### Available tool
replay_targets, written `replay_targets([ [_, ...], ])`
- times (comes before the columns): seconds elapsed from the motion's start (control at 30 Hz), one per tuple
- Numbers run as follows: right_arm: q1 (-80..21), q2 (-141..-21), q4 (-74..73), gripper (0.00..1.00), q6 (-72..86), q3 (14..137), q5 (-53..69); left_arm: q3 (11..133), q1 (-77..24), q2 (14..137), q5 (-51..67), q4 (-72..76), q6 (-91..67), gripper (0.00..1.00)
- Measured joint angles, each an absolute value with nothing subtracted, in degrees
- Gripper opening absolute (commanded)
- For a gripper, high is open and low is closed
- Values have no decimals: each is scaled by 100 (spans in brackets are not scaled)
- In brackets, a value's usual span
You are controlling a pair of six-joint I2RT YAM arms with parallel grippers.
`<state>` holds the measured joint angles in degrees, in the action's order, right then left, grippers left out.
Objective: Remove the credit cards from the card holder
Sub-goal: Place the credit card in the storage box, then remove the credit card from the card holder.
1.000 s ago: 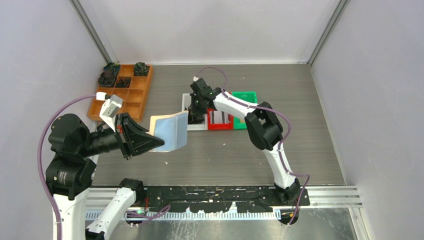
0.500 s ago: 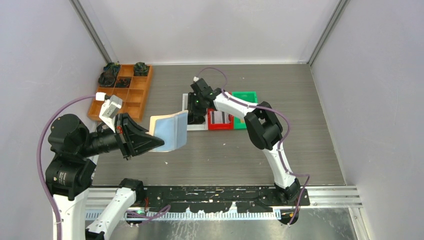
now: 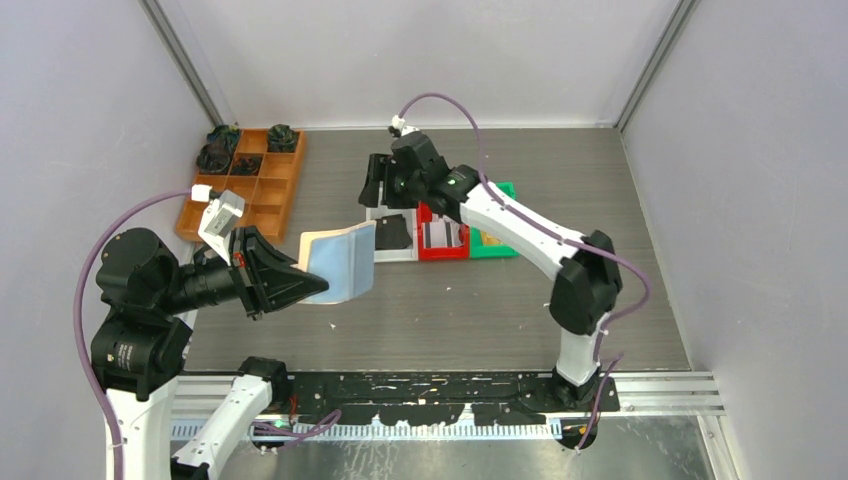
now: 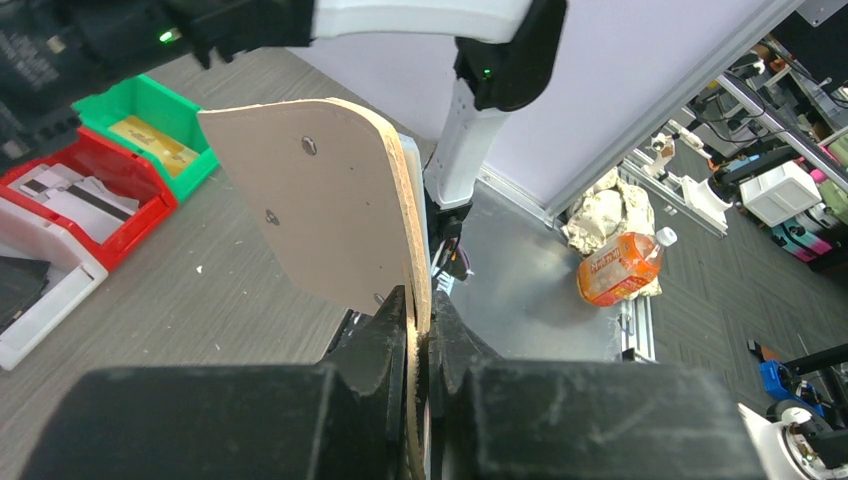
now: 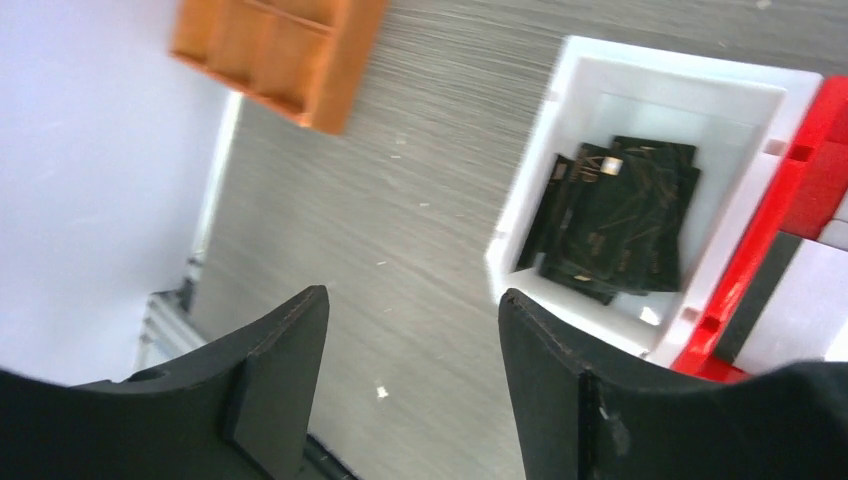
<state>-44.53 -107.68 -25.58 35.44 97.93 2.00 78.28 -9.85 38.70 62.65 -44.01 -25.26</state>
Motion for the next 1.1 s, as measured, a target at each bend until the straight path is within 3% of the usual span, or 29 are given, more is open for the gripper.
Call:
replay_targets([
  [0.13,-4543,-9839,-2206,80,3603,9443,436,7828,-985,3870,6309,-4401,-2526,0],
  [0.37,-4254,-7765,-336,93,4193,7518,1441,7806,-985,3841,6372,-4379,-2550,0],
  [0.7,-4320,-6991,3400,90,6257,4711,2783,7806,-985,3826,6455,-4355,-2565,0],
  [1.1,-5054,-7813,7072,77,7693,4152,3011,7804,-985,3850,6466,-4292,-2722,0],
])
